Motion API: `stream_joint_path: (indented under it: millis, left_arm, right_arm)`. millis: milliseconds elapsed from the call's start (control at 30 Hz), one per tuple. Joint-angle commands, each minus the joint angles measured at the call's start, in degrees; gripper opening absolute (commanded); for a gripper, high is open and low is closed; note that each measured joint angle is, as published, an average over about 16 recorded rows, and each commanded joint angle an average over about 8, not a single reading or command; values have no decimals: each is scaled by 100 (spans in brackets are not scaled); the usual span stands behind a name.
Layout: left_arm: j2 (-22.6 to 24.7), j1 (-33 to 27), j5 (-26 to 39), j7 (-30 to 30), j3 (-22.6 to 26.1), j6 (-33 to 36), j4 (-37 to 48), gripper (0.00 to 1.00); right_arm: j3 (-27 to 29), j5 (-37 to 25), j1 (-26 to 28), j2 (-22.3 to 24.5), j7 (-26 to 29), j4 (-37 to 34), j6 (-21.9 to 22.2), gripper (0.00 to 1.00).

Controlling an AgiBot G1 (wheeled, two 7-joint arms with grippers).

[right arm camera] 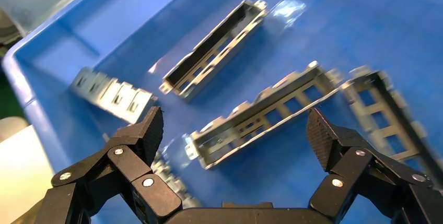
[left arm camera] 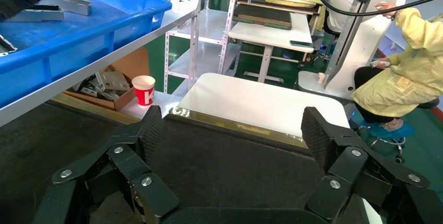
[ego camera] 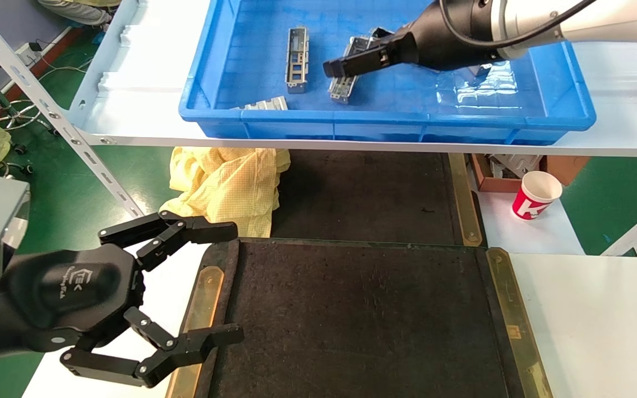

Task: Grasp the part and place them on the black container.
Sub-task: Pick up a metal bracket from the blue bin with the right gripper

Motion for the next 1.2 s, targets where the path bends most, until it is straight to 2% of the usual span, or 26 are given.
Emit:
stream_joint_path:
  millis: [33, 233, 267, 367, 500, 533, 600, 633, 900, 1200]
  left_arm:
    - [0, 0, 0, 0, 0, 0, 0, 100]
    - [0, 0, 0, 0, 0, 0, 0, 100]
    - [0, 0, 0, 0, 0, 0, 0, 100]
    - [0, 0, 0, 0, 0, 0, 0, 100]
    - [0, 0, 0, 0, 0, 0, 0, 100]
    - [0, 0, 0, 0, 0, 0, 0, 100]
    - [0, 0, 0, 0, 0, 0, 0, 100]
    - [0, 0, 0, 0, 0, 0, 0, 100]
    - [0, 0, 0, 0, 0, 0, 0, 100]
    - [0, 0, 0, 0, 0, 0, 0, 100]
  right_arm:
    - [-53, -48, 11, -34, 85, -1, -83, 100]
    - [-157, -85, -56, -26, 363, 128, -29, 100]
    - [-160, -73, -74, -24, 399, 146, 17, 96]
    - [-148, -8, -146, -22, 481, 197, 193, 72]
    - [-133, 86, -264, -32, 575, 270, 444, 22]
    - [-137, 104, -293, -36, 599, 291, 497, 13]
    - [-160, 123, -347, -44, 656, 337, 594, 2]
    - [-176, 128, -371, -48, 688, 362, 636, 0]
    - [-340, 175, -524, -62, 921, 575, 960, 0]
    - [-517, 359, -679, -71, 885, 796, 1230, 0]
